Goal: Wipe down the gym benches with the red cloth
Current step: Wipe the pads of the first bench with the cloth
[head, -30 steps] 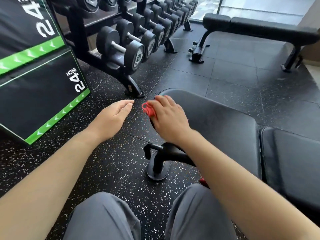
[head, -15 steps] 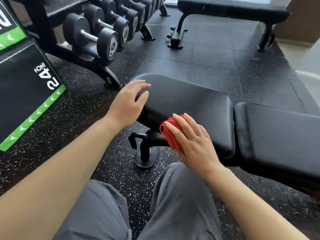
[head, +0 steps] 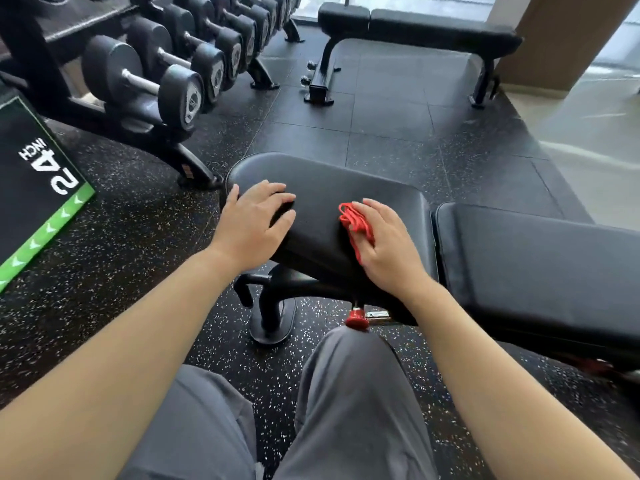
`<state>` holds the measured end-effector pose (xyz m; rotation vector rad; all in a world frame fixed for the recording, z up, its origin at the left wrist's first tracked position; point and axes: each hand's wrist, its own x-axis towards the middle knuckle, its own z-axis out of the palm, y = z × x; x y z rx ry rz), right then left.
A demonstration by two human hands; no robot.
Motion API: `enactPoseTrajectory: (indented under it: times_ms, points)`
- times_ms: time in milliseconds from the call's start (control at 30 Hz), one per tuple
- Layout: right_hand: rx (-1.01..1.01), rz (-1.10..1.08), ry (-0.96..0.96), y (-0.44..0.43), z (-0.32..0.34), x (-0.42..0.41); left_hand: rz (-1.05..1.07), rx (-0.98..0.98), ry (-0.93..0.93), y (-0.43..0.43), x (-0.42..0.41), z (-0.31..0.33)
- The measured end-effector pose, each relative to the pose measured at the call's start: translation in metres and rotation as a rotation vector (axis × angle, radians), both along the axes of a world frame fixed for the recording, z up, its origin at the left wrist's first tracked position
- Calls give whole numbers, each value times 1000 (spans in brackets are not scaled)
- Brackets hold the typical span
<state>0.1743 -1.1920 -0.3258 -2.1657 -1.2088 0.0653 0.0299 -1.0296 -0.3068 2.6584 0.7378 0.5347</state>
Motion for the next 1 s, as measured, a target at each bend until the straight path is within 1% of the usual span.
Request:
enactPoseTrajectory:
  times_ms: [67,133,233,333,500,633,767,900,1000]
  points:
    - [-58,55,-79,-3,-1,-5,-4,80,53,-1,-2,-6]
    - [-94,128,-144,-17,-6,-7,0,101,66,-2,-2,-8]
    - [-106,183,-167,-31,-11,-2,11,129,69,-3,-2,-8]
    - [-72,170,-158,-29,-12,-2,18,144,77,-4,-1,-8]
    - [44,133,-191,-35,-18,-15,33,122,102,-7,-2,-7]
    - [46,111,-41,-28,-7,-22,-11,49,194,-5,-3,1]
    - [29,113,250,-16,27,-38,-113,-98,258,-13,-18,30]
    - [-137,62,545,-22,83,-65,-129,-264,338,-33,-47,78]
    - [-190,63,743,-37,138,-84,-119,-356,394,-48,-67,133]
